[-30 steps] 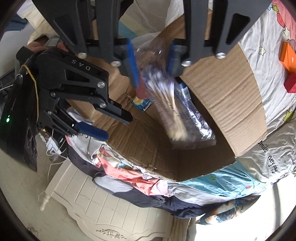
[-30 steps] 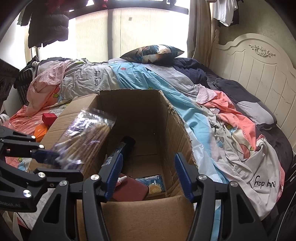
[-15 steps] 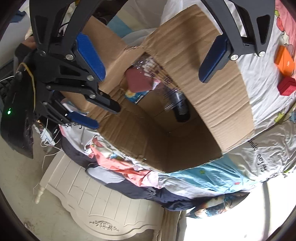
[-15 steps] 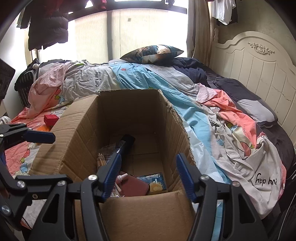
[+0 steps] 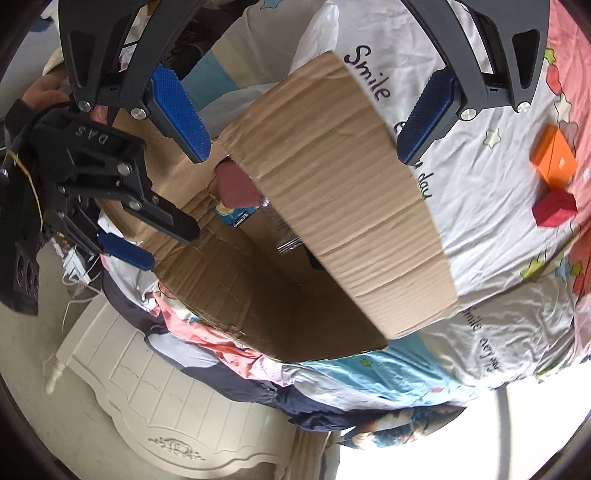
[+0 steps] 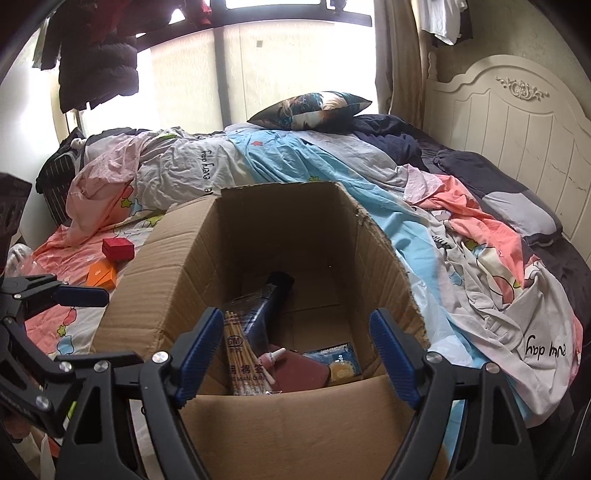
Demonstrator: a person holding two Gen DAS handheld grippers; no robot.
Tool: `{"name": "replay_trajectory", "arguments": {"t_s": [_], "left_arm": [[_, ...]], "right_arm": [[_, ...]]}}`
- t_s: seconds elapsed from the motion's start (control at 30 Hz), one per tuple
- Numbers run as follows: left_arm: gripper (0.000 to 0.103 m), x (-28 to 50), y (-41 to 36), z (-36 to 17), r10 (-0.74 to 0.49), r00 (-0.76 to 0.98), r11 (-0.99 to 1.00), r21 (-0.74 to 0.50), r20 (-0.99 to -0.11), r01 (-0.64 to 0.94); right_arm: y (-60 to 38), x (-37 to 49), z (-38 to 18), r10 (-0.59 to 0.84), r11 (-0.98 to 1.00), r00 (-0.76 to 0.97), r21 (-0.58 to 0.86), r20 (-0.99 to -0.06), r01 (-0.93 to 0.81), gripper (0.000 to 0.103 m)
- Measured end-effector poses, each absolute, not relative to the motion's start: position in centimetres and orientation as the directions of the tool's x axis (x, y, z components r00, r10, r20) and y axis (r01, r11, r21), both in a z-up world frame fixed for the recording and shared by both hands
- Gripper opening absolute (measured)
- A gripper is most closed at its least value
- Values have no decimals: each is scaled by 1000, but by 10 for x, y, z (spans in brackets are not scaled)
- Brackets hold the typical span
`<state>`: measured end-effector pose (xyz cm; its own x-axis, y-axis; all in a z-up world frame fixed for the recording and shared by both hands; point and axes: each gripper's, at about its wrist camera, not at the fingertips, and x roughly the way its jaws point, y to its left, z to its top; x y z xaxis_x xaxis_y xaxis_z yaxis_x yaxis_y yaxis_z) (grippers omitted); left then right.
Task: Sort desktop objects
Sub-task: 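Move both open grippers back from the box toward the orange and red boxes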
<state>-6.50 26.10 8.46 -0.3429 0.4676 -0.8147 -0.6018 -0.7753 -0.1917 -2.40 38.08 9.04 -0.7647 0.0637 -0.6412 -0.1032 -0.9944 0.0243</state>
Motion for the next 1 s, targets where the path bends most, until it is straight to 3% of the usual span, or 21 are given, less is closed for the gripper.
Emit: {"name": "replay_trajectory", "arguments": {"t_s": [0.53, 1.0], "left_arm": [[103, -61, 220, 87, 422, -400, -810, -139, -814, -570], [103, -57, 167, 83, 446, -399, -820, -186, -801, -542]], "right_arm": [[344, -28, 93, 48, -998, -762, 0, -645, -63, 79], [296, -34, 95, 39, -999, -760, -42, -649, -15, 79]]}}
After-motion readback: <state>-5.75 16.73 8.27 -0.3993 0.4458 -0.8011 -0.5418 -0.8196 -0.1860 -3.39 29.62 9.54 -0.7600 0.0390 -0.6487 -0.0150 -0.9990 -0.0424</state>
